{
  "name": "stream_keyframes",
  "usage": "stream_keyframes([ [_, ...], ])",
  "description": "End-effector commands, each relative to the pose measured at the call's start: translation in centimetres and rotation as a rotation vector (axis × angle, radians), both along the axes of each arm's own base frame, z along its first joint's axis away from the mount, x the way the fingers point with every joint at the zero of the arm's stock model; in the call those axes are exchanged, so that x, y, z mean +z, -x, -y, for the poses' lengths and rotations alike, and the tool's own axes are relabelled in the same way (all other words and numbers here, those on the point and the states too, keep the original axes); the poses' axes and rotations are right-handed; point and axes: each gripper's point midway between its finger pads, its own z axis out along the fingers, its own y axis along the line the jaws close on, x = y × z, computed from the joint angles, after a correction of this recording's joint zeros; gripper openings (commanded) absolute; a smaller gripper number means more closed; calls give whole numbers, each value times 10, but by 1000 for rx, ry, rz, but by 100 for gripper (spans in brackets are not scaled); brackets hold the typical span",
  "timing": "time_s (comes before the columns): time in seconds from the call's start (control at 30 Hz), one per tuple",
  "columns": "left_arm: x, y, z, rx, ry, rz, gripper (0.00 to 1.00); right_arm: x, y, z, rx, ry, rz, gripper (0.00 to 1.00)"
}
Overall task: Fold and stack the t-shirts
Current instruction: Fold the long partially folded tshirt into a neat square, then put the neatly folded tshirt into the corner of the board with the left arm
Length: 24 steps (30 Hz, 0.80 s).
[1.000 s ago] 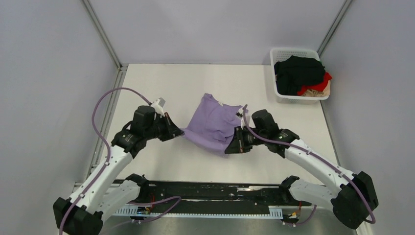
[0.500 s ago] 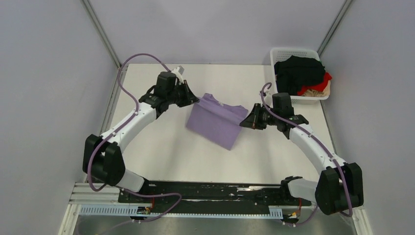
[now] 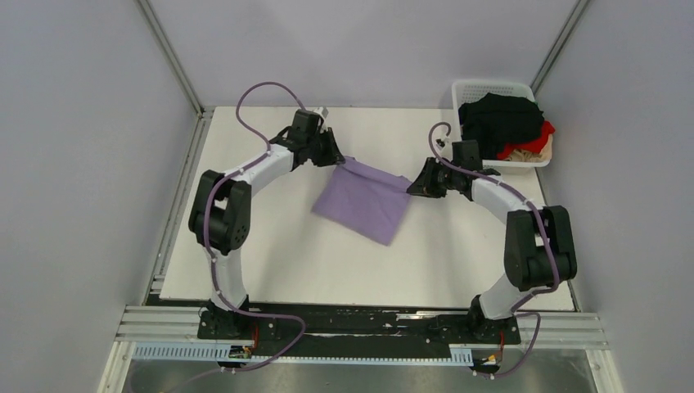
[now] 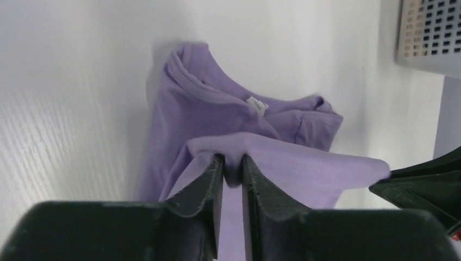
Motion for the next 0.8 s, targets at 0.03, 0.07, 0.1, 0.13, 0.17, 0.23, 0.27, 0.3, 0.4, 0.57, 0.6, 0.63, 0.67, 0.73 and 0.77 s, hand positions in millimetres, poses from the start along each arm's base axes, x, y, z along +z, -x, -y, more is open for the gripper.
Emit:
stream_keyframes([
  [0.03, -9, -50, -3, 29, -31, 80, 58, -12, -72, 29, -93, 173, 159, 43],
  [0.07, -10, -57, -2, 27, -38, 85, 70, -11, -80, 32, -100, 188, 160, 57],
  [0.1, -8, -59, -1, 21, -42, 86, 91, -7, -85, 31, -103, 192, 160, 64],
  [0.13, -6, -60, -1, 8, -53, 86, 96, 0, -86, 30, -100, 183, 163, 70],
  [0.17, -5, -59, -1, -1, -59, 88, 99, 8, -84, 27, -91, 166, 179, 76],
  [0.23, 7, -52, -3, -33, -68, 115, 100, 21, -72, 23, -79, 138, 204, 97],
  [0.27, 1, -44, -6, -56, -90, 109, 100, 21, -62, 22, -76, 130, 197, 100],
  [0.3, 6, -39, -8, -69, -94, 119, 100, 22, -53, 22, -81, 123, 193, 100],
  [0.4, -18, -12, -15, -142, -133, 71, 100, 31, -25, 23, -97, 99, 197, 100],
  [0.57, -60, 19, -22, -207, -181, -59, 96, 34, 12, 26, -109, 82, 199, 100],
  [0.6, -67, 22, -25, -204, -195, -75, 91, 35, 17, 27, -111, 84, 202, 100],
  [0.63, -76, 23, -29, -197, -215, -94, 88, 37, 22, 30, -118, 92, 208, 100],
  [0.67, -81, 26, -30, -198, -220, -106, 83, 38, 25, 32, -124, 101, 214, 100],
  [0.73, -90, 30, -28, -207, -220, -122, 74, 40, 31, 37, -137, 121, 222, 100],
  [0.77, -95, 32, -25, -215, -218, -129, 70, 41, 34, 38, -140, 129, 227, 100],
])
